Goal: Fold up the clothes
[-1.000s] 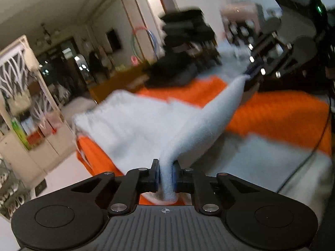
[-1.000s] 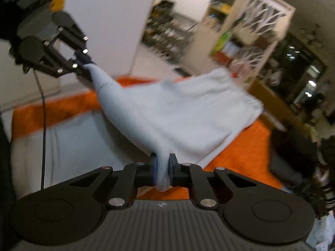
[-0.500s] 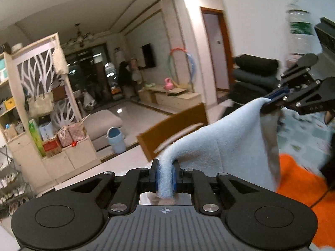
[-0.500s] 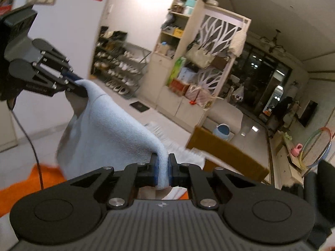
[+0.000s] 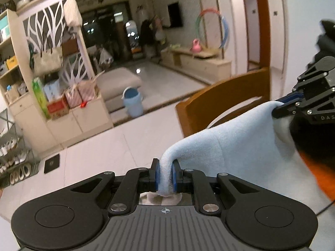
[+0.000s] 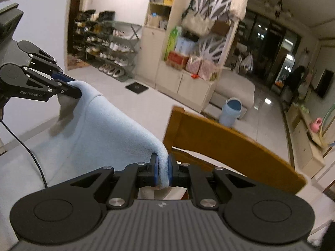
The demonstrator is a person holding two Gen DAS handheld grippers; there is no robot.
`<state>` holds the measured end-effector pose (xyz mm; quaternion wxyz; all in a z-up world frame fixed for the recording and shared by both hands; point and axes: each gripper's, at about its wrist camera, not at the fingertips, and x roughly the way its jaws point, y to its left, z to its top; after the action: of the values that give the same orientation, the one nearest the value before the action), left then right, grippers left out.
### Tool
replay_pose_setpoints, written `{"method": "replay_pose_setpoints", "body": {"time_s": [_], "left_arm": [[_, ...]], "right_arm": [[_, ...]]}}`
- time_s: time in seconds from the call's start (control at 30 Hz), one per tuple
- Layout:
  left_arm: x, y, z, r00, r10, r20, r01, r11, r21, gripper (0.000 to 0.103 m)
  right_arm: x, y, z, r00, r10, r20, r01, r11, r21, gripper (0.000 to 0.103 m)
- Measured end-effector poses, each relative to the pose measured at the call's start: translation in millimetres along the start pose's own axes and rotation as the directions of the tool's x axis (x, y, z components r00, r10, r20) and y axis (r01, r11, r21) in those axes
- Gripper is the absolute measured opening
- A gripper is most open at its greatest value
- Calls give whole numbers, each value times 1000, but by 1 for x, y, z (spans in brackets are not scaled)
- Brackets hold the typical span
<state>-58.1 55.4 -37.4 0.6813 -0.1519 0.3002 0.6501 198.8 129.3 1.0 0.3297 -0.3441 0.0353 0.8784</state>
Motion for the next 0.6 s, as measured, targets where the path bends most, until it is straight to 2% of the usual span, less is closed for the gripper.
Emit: {"method": "replay_pose_setpoints", "body": {"time_s": [0.2,0.3,0.37,0.4,0.43,0.5,0.6], "left_arm": [[67,11,-20,999,2,-54,-4,1000,-20,15],[80,19,-28,999,-20,-45,17,998,-65,24],[77,28,-30,999,-46,-16,44,991,-123,30],[74,33,-30,998,-59,2,59,986,-157,40],[70,39,-30,997,-72,22,75,978,-193,50],[53,53,-29,993,-101,68,116,952,-283,52],[22,65,-25,984,-147,97,172,919,-354,55]], "right_arm": [[79,-8,-28,999,28,-44,-26,998,54,11],[98,-15,-35,998,37,-42,-33,995,90,16],[104,-20,-37,999,33,-33,-29,993,114,24],[102,-24,-37,999,25,-24,-22,992,128,29],[101,-28,-33,1000,22,-11,-20,989,147,29],[93,-39,-26,1000,25,18,-28,981,192,32],[62,-51,-20,998,44,52,-56,967,250,38]]}}
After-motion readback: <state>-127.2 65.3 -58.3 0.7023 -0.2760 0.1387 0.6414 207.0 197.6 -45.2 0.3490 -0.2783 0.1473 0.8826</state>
